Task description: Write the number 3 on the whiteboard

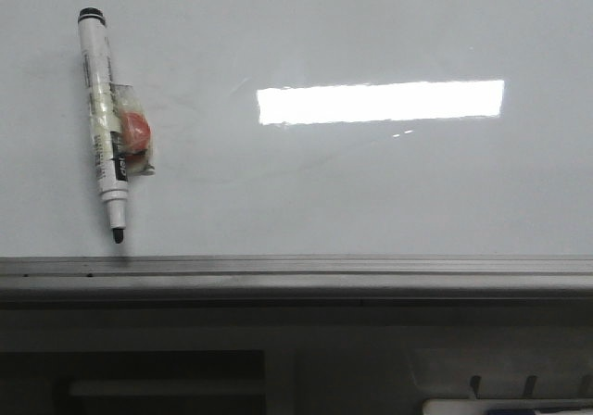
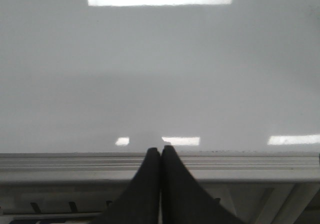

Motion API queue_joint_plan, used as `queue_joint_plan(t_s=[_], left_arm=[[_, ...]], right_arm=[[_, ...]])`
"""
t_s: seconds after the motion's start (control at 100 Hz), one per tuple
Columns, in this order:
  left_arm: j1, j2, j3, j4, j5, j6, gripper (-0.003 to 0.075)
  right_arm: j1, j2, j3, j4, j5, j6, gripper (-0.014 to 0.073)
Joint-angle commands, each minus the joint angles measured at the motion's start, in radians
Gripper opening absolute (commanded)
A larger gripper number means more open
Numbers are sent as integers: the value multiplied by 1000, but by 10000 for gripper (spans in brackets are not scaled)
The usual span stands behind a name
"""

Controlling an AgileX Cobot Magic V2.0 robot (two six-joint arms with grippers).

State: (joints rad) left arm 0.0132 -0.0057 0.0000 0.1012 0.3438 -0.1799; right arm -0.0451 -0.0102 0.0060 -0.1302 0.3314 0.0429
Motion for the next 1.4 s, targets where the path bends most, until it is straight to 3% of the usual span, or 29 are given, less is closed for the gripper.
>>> queue_joint_plan(t_s=[0.0,0.85,1.03,1.25,1.39], left_arm=[[-5,-22,12,-14,-52,-4,-21],[-5,-22,12,-14,-66,-4,-21],[-5,-22,12,-30,-229,-4,-21],[-5,-22,12,-30,-253,-4,-21],[-3,-22,12,-21,-264,-4,-21]], right_arm=[[-7,-17,31,2,-9,-1,-61],[-7,-17,31,-6,-17,-1,-61],[-7,-17,31,-10,-183,-1,-61],[-7,-17,31,-10,-416,-1,-61],[-7,-17,31,-12,-391,-1,-61]])
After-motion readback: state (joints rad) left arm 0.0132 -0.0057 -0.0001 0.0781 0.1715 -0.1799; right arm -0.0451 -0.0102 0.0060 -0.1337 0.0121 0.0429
